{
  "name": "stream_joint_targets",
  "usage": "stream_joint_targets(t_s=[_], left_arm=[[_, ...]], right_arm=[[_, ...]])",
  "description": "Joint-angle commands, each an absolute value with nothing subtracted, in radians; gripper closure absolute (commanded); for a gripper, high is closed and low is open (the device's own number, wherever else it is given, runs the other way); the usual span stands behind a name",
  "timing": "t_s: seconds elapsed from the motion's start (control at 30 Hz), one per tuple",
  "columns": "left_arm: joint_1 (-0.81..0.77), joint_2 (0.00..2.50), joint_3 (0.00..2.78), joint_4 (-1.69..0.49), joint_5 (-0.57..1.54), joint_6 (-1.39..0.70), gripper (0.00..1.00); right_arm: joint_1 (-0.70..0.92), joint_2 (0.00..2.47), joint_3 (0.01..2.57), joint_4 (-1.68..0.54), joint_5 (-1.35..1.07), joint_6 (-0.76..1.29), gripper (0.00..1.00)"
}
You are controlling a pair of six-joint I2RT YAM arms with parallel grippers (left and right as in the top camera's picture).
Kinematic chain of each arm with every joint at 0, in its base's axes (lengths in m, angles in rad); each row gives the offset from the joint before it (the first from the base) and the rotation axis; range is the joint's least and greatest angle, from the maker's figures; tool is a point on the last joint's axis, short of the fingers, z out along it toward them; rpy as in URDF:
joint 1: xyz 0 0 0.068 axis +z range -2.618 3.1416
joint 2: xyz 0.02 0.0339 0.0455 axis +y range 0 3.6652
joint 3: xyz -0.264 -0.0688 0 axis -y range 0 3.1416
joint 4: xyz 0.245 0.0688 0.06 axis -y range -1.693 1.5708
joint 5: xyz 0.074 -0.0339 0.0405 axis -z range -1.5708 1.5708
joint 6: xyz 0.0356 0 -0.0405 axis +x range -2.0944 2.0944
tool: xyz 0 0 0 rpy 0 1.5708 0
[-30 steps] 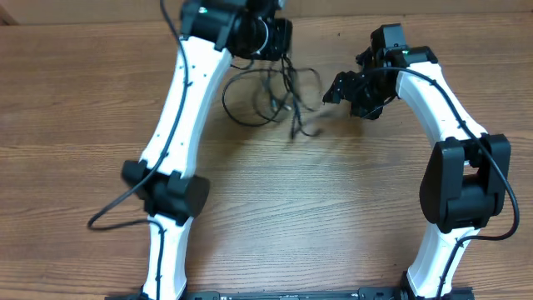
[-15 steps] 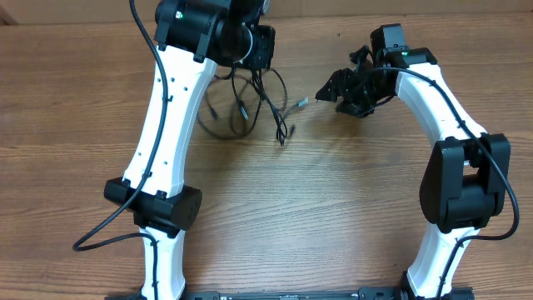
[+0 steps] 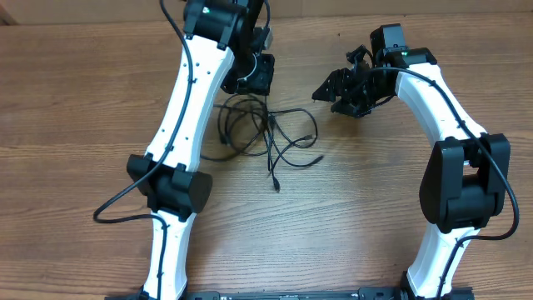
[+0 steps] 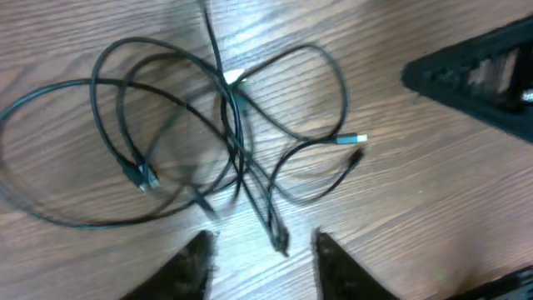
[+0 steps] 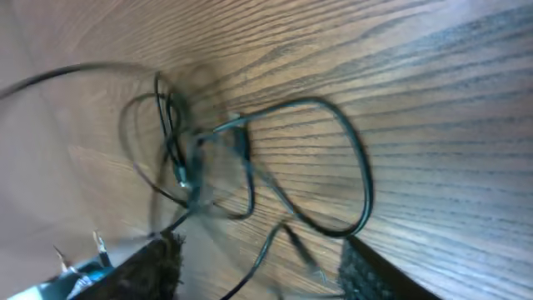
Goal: Untangle cables
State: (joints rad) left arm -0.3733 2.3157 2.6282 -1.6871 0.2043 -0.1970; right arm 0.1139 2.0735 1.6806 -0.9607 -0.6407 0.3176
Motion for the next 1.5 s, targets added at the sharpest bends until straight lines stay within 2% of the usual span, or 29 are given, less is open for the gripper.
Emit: stream_joint_targets(t_s=[0.0,0.1,0.17,0.2,0.27,0.3,0.4,0.5,0.57,0.67,0.73,0.83,1.0,1.13,1.47], left_arm=[[-0.377,2.361,2.621,-1.690,0.187,-0.189,0.48],[-0.366,2.366,2.621,-1.690,0.081,-0.249,0.36],[-0.355,2.366,2.621,-1.690,0.008,-0.295,0.35],[-0.351,2.368,2.621,-1.690,-0.004,-0.309,0.39],[-0.344,2.376,2.619,-1.690,0.015,-0.330,0.59],[-0.344,2.381,2.619,-1.690,0.031,-0.330,0.66],[-0.347,2.412,2.619,-1.687,0.045,-0.329,0.67],[-0.347,2.455,2.619,-1.677,0.055,-0.329,0.64],[-0.346,2.488,2.619,-1.668,0.076,-0.323,0.64],[-0.344,2.543,2.619,-1.660,0.119,-0.282,0.71],[-0.342,2.577,2.619,-1.669,0.146,-0.260,0.72],[-0.336,2.624,2.619,-1.681,0.150,-0.257,0.73],[-0.310,2.681,2.619,-1.690,0.149,-0.257,0.85],[-0.285,2.722,2.609,-1.690,0.150,-0.235,0.85],[-0.261,2.727,2.533,-1.691,0.147,-0.186,0.91]], right_arm=[[0.119,2.078,1.673,-0.963,-0.654,0.311,0.48],[0.119,2.078,1.673,-0.968,-0.654,0.311,0.55],[0.119,2.078,1.673,-0.967,-0.654,0.311,0.59],[0.119,2.078,1.673,-0.967,-0.654,0.311,0.62],[0.121,2.078,1.673,-0.967,-0.654,0.311,0.69],[0.124,2.078,1.673,-0.966,-0.653,0.311,0.72],[0.141,2.078,1.673,-0.956,-0.653,0.315,0.75],[0.170,2.078,1.673,-0.925,-0.652,0.315,0.64],[0.190,2.078,1.673,-0.902,-0.641,0.315,0.61],[0.226,2.078,1.673,-0.874,-0.592,0.321,0.57],[0.251,2.078,1.673,-0.860,-0.548,0.344,0.54],[0.284,2.080,1.673,-0.831,-0.497,0.348,0.53],[0.311,2.091,1.673,-0.772,-0.491,0.376,0.51],[0.315,2.092,1.673,-0.738,-0.490,0.379,0.48],[0.315,2.104,1.664,-0.702,-0.490,0.379,0.48]])
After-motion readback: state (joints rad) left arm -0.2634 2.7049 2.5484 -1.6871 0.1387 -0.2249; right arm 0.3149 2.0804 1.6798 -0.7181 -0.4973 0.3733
